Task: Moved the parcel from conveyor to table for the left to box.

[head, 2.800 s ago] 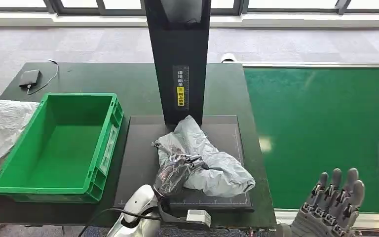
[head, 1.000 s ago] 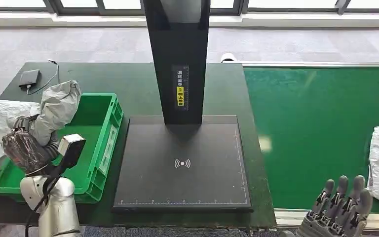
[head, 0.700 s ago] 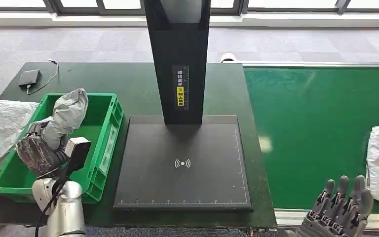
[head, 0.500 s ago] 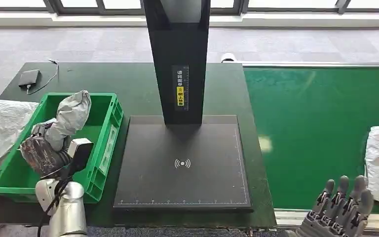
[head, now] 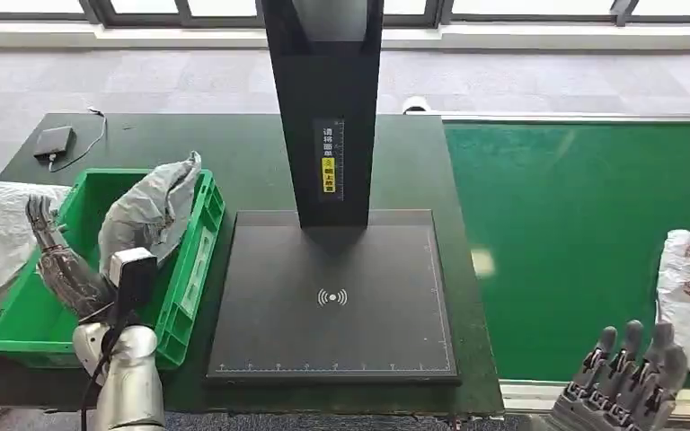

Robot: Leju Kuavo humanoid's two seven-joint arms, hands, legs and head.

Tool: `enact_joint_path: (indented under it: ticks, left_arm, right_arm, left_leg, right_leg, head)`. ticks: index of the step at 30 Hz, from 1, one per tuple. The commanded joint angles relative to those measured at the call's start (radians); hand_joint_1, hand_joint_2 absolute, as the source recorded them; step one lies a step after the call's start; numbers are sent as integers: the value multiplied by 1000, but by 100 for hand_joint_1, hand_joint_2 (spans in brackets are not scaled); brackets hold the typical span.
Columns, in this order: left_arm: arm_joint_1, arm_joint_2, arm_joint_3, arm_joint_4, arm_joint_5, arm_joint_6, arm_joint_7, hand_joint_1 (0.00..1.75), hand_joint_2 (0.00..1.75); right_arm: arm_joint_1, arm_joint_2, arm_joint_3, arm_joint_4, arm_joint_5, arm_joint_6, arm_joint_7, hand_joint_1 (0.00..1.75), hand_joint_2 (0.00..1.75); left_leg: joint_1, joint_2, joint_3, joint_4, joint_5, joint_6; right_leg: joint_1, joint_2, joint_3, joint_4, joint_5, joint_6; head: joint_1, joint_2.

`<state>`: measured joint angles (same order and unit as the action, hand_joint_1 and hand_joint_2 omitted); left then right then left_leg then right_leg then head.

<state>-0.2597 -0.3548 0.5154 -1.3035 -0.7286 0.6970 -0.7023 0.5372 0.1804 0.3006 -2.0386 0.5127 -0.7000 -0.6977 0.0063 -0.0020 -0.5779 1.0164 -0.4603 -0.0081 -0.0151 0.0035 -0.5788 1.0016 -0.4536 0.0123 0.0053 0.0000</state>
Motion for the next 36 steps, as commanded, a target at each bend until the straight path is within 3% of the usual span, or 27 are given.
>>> enact_joint_path:
  ticks: [1, 8, 14, 23, 31, 32, 33, 34, 36]
  left_arm:
    - [7, 11, -31, 5, 7, 1, 4, 0, 0]
    - [7, 11, -31, 5, 7, 1, 4, 0, 0]
    - [55, 20, -144, -17, 107, 1, 4, 0, 0]
    - [34, 43, -184, 56, 94, 1, 19, 0, 0]
    - [30, 20, -216, 45, 98, 1, 4, 0, 0]
    - [78, 72, -385, -14, 362, -250, 4, 0, 0]
    - [114, 98, -499, -32, 502, -389, 10, 0, 0]
    - [133, 114, -573, -49, 559, -425, 21, 0, 0]
    - [141, 127, -609, -57, 590, -446, 26, 0, 0]
  right_arm:
    - [-13, 16, -52, 46, -1, 2, 0, 0, 175]
    - [-13, 16, -52, 46, -1, 2, 0, 0, 175]
    - [-17, 37, -69, 40, 9, 2, 0, 0, 175]
    - [-19, 47, -92, 30, 5, 2, 0, 0, 175]
    - [-10, 58, -96, 8, 16, 2, 0, 0, 175]
    - [-2, 59, -128, 6, 20, 2, 0, 0, 175]
    - [9, 67, -171, -7, 35, 2, 0, 0, 175]
    - [20, 64, -202, -6, 32, 2, 0, 0, 175]
    - [26, 66, -220, 4, 33, 2, 0, 0, 175]
  left_leg:
    - [0, 0, 1, -2, 1, 0]
    - [1, 0, 1, -2, 0, 0]
    - [1, -1, 1, -2, 1, 0]
    - [0, 0, 2, -3, 1, 0]
    - [1, -1, 0, 0, 0, 0]
    - [0, -1, 1, -2, 0, 0]
    - [0, -1, 1, -2, 1, 0]
    - [1, -3, 0, -1, 0, 0]
    - [0, -4, 0, -1, 0, 0]
  right_leg:
    - [1, -1, 2, -3, 0, -1]
    - [1, -1, 1, -2, 0, -1]
    - [1, -1, 2, -3, 0, -1]
    - [1, 0, 2, -3, 1, -1]
    - [1, -1, 1, -1, 0, -1]
    - [0, -2, 1, -2, 0, -1]
    - [1, -2, 1, -2, 0, -1]
    - [1, -3, 1, -2, -1, -1]
    - [0, -4, 1, -2, -1, 0]
  head:
    - [0, 0]
    - [0, 0]
    - [0, 0]
    - [0, 0]
    - [0, 0]
    - [0, 0]
    - [0, 0]
    - [0, 0]
    - [0, 0]
